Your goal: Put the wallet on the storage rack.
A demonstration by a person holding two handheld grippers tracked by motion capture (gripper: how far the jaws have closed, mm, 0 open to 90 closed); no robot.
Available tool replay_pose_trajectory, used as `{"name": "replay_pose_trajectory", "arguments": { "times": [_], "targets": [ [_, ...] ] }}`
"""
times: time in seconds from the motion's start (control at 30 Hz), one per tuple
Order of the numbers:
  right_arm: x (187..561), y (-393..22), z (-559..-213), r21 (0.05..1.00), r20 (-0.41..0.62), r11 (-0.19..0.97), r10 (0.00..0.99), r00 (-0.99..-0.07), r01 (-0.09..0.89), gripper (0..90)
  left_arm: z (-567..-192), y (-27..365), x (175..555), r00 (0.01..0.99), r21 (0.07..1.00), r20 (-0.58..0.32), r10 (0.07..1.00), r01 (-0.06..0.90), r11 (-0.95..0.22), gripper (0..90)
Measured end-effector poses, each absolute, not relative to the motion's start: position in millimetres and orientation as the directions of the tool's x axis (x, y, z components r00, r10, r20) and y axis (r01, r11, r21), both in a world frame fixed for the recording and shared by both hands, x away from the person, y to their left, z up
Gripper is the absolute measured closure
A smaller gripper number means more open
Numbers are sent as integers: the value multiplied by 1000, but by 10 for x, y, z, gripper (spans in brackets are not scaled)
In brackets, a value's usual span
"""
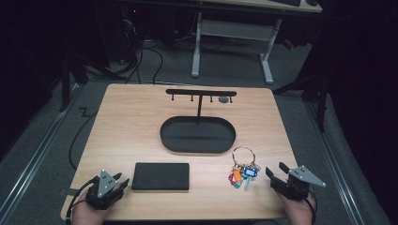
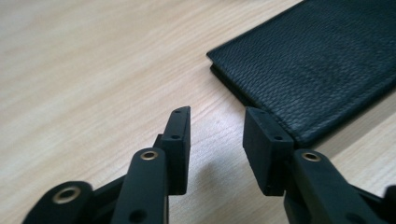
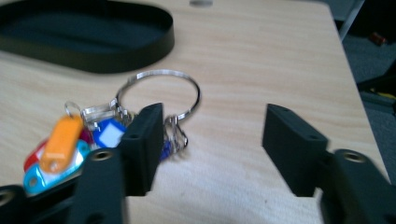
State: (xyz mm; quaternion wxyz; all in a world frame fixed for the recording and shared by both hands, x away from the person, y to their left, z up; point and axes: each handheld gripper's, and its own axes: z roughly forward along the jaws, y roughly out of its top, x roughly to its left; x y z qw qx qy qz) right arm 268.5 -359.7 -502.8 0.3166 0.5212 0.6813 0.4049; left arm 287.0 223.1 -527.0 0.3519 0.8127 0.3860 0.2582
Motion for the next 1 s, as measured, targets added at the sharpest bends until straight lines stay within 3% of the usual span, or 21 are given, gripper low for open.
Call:
{"name": "replay_pose_trajectory", "arguments": {
  "times": [0.13, 0.33, 0.6, 0.8, 1.0],
  "targets": [
    [2699, -3623, -5035, 899, 34, 81, 967, -253, 430, 312, -5301, 2264, 2913, 574, 761, 107, 812, 478, -438, 690],
    [2722, -3593, -5073, 883, 24, 111, 959, -281, 456, 311, -5320, 2251, 2950, 578, 760, 68, 813, 498, -418, 715],
    [2739, -3590, -5082, 867, 41, 105, 959, -279, 487, 281, -5307, 2197, 2924, 609, 759, 87, 788, 472, -449, 782],
    [2775, -3590, -5083, 856, 132, 31, 952, -277, 516, 299, -5320, 2140, 2905, 626, 745, 91, 775, 473, -470, 785],
    [2759, -3544, -5066, 865, 111, 46, 954, -279, 500, 309, -5312, 2139, 2894, 624, 747, 95, 776, 470, -470, 786]
  ]
}}
